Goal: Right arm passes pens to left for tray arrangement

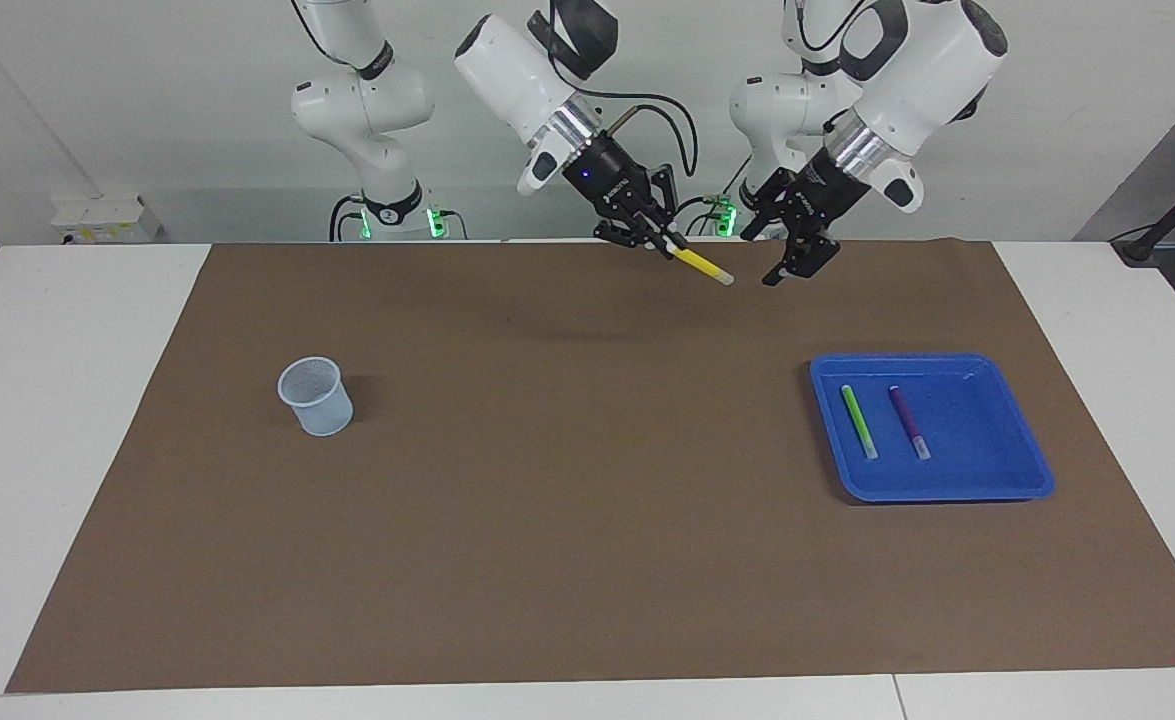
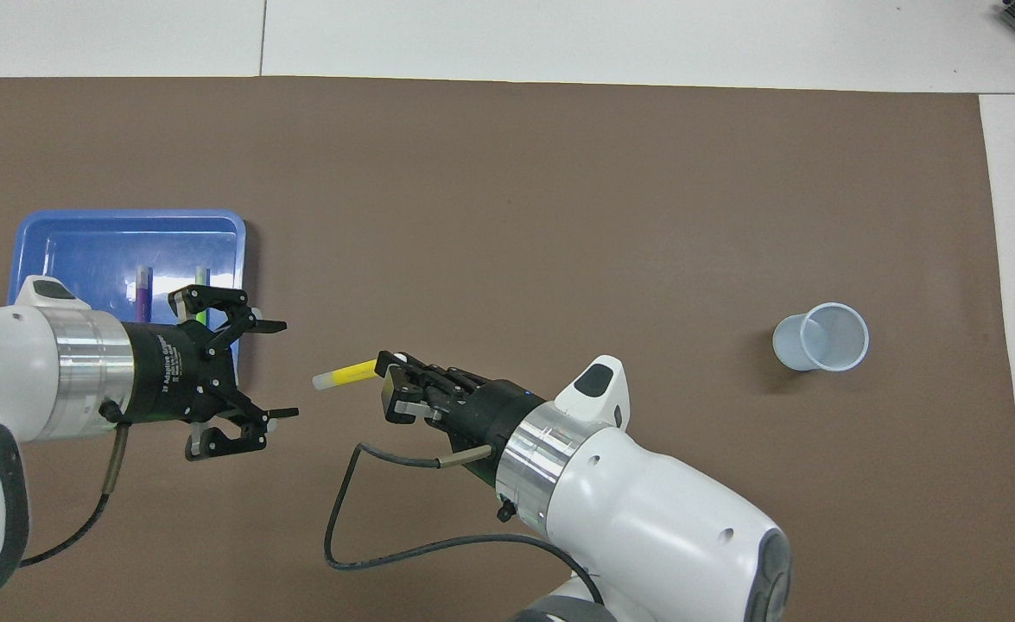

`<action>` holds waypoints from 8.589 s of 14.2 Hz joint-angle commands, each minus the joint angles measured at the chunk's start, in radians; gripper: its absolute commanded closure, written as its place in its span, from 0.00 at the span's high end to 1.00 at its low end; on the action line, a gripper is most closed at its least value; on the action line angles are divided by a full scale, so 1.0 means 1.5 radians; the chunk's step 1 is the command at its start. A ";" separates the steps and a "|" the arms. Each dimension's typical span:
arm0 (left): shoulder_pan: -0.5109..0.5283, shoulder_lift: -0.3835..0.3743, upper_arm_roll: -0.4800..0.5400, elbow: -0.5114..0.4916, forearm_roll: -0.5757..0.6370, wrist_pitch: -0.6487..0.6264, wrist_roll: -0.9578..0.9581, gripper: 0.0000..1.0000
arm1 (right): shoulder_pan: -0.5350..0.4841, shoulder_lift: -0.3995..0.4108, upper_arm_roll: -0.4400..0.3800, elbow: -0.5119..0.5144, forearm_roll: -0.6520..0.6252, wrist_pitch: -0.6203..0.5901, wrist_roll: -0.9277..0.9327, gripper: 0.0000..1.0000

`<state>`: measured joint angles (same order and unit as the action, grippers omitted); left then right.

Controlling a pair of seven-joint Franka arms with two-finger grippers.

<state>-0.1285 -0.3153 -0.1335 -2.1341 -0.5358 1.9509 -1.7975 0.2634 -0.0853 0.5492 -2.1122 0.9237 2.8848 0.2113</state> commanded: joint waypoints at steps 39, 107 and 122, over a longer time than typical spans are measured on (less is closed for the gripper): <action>-0.009 -0.034 -0.042 -0.050 -0.005 0.072 0.047 0.00 | -0.001 -0.011 -0.003 -0.009 0.017 0.005 0.003 1.00; 0.350 0.409 -0.029 0.108 0.400 0.266 1.356 1.00 | -0.132 0.059 -0.304 0.286 -0.624 -0.833 -0.179 1.00; 0.299 0.323 -0.036 0.304 0.399 -0.070 1.285 1.00 | -0.129 0.062 -0.428 0.330 -0.588 -0.871 -0.184 1.00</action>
<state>0.3539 0.1848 -0.1967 -1.7240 0.0468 1.9225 0.1798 0.0728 0.0063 -0.0966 -1.6221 0.0220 1.5817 -0.0670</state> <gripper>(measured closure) 0.000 0.000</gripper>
